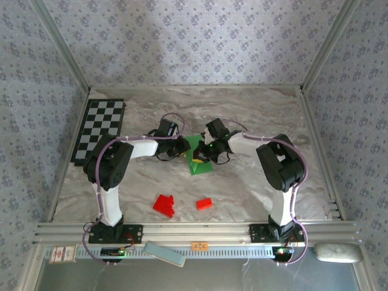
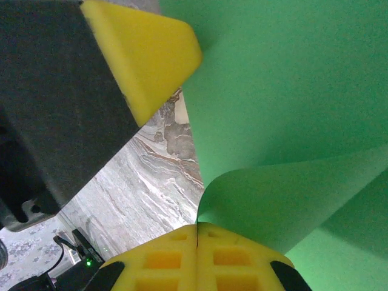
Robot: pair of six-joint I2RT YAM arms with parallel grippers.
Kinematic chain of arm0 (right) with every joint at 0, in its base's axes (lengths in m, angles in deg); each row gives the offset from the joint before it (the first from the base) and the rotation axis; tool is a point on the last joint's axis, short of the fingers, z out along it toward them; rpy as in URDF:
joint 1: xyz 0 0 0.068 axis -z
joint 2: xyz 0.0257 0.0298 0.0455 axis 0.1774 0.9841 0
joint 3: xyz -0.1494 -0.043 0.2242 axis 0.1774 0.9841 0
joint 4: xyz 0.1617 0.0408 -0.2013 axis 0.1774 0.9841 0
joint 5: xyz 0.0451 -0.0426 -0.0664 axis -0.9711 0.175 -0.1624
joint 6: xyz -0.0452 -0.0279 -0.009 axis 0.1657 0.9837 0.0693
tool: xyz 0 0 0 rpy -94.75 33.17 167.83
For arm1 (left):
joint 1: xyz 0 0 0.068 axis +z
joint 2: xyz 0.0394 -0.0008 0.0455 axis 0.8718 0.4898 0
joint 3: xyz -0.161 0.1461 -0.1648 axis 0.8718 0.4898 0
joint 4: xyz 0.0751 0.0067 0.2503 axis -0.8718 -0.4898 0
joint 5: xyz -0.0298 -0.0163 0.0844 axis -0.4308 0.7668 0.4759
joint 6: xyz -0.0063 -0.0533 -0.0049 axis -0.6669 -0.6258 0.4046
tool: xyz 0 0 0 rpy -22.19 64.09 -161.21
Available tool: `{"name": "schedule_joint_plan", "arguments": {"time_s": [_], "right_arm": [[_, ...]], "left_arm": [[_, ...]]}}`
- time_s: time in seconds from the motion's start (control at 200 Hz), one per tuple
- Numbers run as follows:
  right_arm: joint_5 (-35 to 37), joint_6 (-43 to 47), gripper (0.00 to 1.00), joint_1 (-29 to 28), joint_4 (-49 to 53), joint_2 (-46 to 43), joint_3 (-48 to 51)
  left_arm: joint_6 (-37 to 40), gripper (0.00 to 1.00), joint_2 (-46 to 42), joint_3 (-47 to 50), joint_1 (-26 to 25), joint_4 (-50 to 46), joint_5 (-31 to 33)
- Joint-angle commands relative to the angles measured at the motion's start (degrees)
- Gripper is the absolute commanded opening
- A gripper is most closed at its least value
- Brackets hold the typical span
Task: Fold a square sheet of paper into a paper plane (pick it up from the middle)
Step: Fold the triangle a second time at the center of the table.
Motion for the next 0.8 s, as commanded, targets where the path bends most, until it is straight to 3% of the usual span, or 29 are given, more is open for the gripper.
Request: {"name": "schedule_joint_plan", "arguments": {"time_s": [0.0,0.795], "right_arm": [[0.9,-1.0,0.00,-0.3,-0.8,1.5,-1.3],[3.4,-1.6,0.01,-0.8,-2.3,3.5,-1.0]], "left_arm": [[0.8,0.19,0.7,0.5,-0.3,-4.6,-0.2],[0.4,0.19,0.9,0.7,-0.3,-4.6,0.0]]}}
